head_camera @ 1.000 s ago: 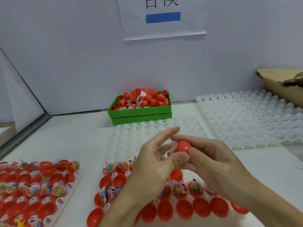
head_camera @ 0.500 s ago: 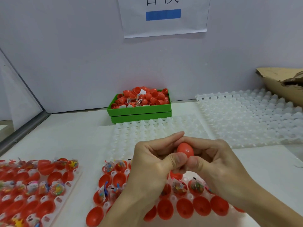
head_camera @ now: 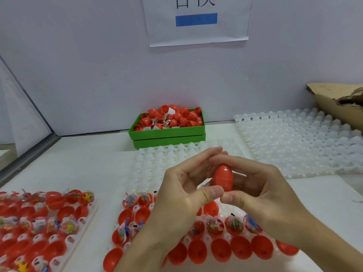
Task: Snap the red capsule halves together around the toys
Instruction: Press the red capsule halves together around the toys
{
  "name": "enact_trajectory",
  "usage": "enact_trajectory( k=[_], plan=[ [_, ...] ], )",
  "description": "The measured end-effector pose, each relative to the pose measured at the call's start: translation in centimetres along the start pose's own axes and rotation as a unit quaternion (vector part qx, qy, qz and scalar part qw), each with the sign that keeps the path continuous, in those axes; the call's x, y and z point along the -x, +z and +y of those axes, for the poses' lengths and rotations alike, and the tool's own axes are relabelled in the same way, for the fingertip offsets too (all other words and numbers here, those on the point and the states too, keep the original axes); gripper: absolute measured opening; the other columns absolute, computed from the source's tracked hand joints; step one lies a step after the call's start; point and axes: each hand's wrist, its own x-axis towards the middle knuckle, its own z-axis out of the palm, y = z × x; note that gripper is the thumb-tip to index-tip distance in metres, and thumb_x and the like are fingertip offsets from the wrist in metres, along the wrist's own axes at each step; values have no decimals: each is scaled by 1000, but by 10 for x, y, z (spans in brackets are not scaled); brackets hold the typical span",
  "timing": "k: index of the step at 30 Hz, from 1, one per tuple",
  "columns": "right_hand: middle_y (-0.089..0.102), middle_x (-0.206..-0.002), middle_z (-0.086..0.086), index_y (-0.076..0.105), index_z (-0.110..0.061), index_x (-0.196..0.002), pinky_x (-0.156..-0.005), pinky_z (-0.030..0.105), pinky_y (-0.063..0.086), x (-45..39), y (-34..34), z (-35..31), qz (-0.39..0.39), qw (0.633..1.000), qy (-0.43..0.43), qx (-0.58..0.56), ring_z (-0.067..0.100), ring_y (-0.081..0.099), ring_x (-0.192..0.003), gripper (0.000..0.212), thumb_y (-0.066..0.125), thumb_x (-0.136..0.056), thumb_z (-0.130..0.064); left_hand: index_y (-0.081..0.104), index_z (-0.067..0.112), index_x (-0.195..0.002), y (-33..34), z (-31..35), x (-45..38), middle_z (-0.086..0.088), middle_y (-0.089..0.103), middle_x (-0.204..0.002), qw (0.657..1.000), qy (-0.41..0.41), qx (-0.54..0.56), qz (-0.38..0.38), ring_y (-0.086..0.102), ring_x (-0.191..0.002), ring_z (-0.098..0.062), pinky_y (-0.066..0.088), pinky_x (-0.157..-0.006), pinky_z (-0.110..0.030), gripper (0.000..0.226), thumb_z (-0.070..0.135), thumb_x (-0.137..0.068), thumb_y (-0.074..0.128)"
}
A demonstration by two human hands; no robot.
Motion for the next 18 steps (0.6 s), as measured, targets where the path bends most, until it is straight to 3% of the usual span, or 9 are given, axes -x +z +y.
enact_trajectory(
  k=[7, 11, 15, 18],
  plan=[
    [73, -107, 2, 66, -34, -119, -83, 29, 59, 0, -1, 1, 13, 998, -18, 61, 24, 72, -99, 53, 76, -76, -5, 60, 24, -133, -2, -2, 0, -6, 65, -131, 1000, -20, 14, -14, 59, -125, -25, 47, -104, -44, 56, 16, -78, 72],
    [74, -100, 8, 67, -28, -112, -80, 27, 59, -1, -1, 3, 27, 998, -23, 55, 24, 73, -94, 41, 76, -76, -10, 61, 22, -132, -1, -1, 1, -7, 67, -127, 1000, -29, 8, -3, 63, -120, -26, 46, -105, -49, 54, 22, -80, 71],
    [73, -84, -10, 70, -32, -111, -67, 14, 52, -2, -3, 3, 40, 996, -28, 79, 5, 67, -70, 28, 74, -84, -33, 63, 22, -129, 2, 3, 1, 2, 69, -124, 996, 23, -86, 22, 65, -117, -19, 56, -93, -37, 44, 18, -85, 68],
    [64, -76, -10, 68, -30, -118, -62, 23, 50, -1, -5, 7, 38, 996, -19, 79, 11, 56, -62, 32, 57, -90, -42, 61, 29, -129, 5, 3, 1, 9, 63, -130, 982, 71, -174, 26, 59, -123, -15, 57, -89, -32, 47, 13, -85, 67]
  ],
)
